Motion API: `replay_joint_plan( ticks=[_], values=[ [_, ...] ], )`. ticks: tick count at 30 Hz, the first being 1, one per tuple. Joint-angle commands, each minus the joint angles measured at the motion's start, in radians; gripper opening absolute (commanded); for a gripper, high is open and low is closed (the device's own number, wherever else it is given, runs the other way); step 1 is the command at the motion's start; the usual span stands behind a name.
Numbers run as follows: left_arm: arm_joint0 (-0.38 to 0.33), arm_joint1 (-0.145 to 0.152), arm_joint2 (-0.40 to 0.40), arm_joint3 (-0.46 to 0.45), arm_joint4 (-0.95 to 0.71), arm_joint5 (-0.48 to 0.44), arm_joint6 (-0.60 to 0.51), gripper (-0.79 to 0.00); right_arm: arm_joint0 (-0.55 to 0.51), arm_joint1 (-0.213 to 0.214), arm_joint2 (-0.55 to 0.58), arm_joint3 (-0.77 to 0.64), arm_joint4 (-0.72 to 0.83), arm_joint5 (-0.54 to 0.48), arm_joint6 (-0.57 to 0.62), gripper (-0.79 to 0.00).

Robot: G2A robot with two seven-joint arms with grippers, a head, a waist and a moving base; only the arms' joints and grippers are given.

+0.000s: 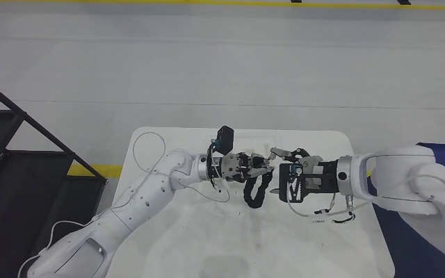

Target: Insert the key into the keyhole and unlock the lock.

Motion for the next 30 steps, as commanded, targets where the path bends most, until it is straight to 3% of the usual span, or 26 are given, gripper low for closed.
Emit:
replay_joint_plan(
  ticks=[1, 6, 14, 23, 26, 28, 30],
  values=[
    [0.002, -0.003, -0.005, 0.002, 0.002, -0.003, -0.003, -0.785, 0.008, -0.003, -0.001, 0.002, 0.002, 0.004, 0.016, -0.194],
    [0.007, -0.008, -0.017, 0.007, 0.007, -0.021, -0.020, -0.785, 0.028, -0.007, 0.014, 0.013, -0.028, -0.003, 0.046, -0.219],
    [0.012, -0.013, -0.019, -0.011, 0.007, -0.021, -0.046, -0.785, 0.031, -0.015, 0.022, 0.050, -0.075, -0.043, -0.005, -0.382],
    [0.012, -0.016, -0.017, -0.024, 0.001, -0.021, -0.066, -0.785, 0.029, -0.028, 0.013, 0.076, -0.087, -0.058, -0.037, -0.422],
    [0.012, -0.015, -0.017, -0.025, -0.001, -0.021, -0.069, -0.785, 0.027, -0.031, 0.014, 0.081, -0.078, -0.062, -0.042, -0.566],
    [0.012, -0.015, -0.018, -0.026, -0.003, -0.021, -0.072, -0.785, 0.026, -0.032, 0.016, 0.083, -0.071, -0.063, -0.042, -0.760],
    [0.012, -0.014, -0.021, -0.026, -0.004, -0.021, -0.074, -0.785, 0.024, -0.033, 0.017, 0.083, -0.064, -0.066, -0.038, -0.785]
  ],
)
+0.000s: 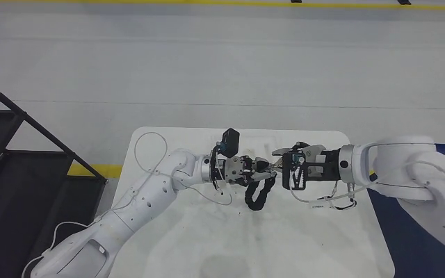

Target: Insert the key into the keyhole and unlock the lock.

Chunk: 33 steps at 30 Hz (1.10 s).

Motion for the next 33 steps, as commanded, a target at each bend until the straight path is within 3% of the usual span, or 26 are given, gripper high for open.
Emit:
replay_joint_plan(
  ticks=[1, 11, 20, 33],
  values=[
    [0.000, 0.001, -0.002, -0.002, 0.001, 0.000, -0.001, -0.785, -0.002, -0.001, 0.002, 0.002, 0.011, 0.002, 0.003, -0.785],
    [0.002, 0.002, -0.004, -0.008, 0.001, 0.000, -0.006, -0.785, -0.012, -0.003, 0.009, 0.006, 0.152, 0.087, 0.107, -0.785],
    [0.001, 0.001, -0.007, -0.016, 0.017, 0.000, -0.010, -0.785, -0.028, -0.005, 0.021, -0.018, 0.355, 0.354, 0.277, -0.785],
    [0.006, -0.004, -0.030, -0.039, 0.111, 0.008, -0.024, -0.785, -0.079, -0.006, 0.064, -0.063, 0.462, 0.544, 0.335, -0.785]
  ],
)
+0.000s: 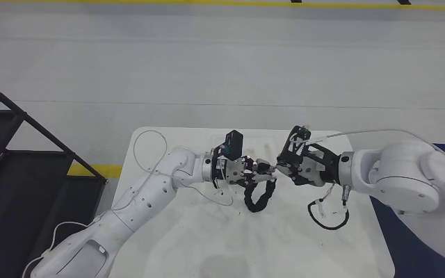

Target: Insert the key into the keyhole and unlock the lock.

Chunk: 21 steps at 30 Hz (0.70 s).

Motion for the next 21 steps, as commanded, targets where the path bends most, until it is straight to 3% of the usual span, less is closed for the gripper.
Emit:
replay_joint_plan(
  ticks=[1, 6, 7, 8, 12, 21],
  values=[
    [0.003, -0.001, -0.004, -0.007, 0.018, 0.007, 0.000, -0.785, -0.005, -0.001, 0.003, -0.003, 0.014, 0.011, 0.008, -0.785],
    [0.013, -0.006, -0.012, -0.012, 0.036, 0.006, 0.006, -0.785, -0.009, -0.005, 0.008, -0.011, 0.018, 0.028, 0.012, -0.785],
    [0.014, -0.007, -0.014, -0.009, 0.036, 0.004, 0.006, -0.785, -0.009, -0.006, 0.009, -0.011, 0.016, 0.030, 0.012, -0.517],
    [0.015, -0.007, -0.017, -0.005, 0.038, 0.004, 0.006, -0.785, -0.009, -0.007, 0.010, -0.012, 0.015, 0.031, 0.012, 0.000],
    [0.020, -0.007, -0.029, 0.007, 0.051, 0.005, -0.010, -0.785, -0.010, -0.008, 0.024, -0.007, 0.007, 0.028, 0.014, 0.000],
    [0.043, -0.003, -0.018, 0.053, 0.080, -0.003, -0.164, -0.785, -0.057, 0.007, 0.098, -0.008, -0.059, -0.017, 0.014, 0.000]
  ],
)
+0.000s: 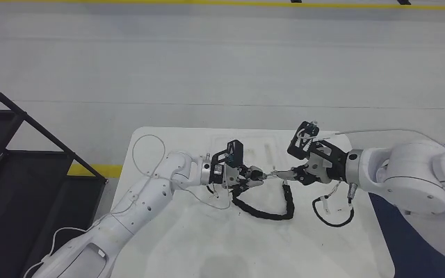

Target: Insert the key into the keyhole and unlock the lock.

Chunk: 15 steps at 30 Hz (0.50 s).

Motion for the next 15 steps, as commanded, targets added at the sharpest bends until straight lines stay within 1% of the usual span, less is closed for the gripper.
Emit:
replay_joint_plan(
  ticks=[1, 7, 13, 14, 15],
  values=[
    [0.003, -0.002, 0.017, 0.007, 0.003, -0.001, -0.048, -0.785, -0.016, 0.004, 0.020, 0.001, -0.008, -0.010, -0.009, 0.000],
    [0.007, -0.022, 0.091, 0.032, -0.016, 0.011, -0.174, -0.785, -0.075, 0.014, 0.070, -0.001, -0.023, -0.033, -0.035, 0.000],
    [-0.006, -0.053, 0.167, 0.074, -0.065, -0.001, -0.251, -0.785, -0.120, 0.016, 0.090, 0.001, -0.032, -0.060, -0.067, 0.000],
    [-0.006, -0.058, 0.179, 0.084, -0.079, -0.003, -0.256, -0.619, -0.125, 0.016, 0.090, 0.004, -0.033, -0.064, -0.071, 0.000],
    [-0.011, -0.064, 0.190, 0.094, -0.090, -0.003, -0.262, 0.000, -0.129, 0.015, 0.090, 0.006, -0.035, -0.068, -0.074, 0.000]
  ],
)
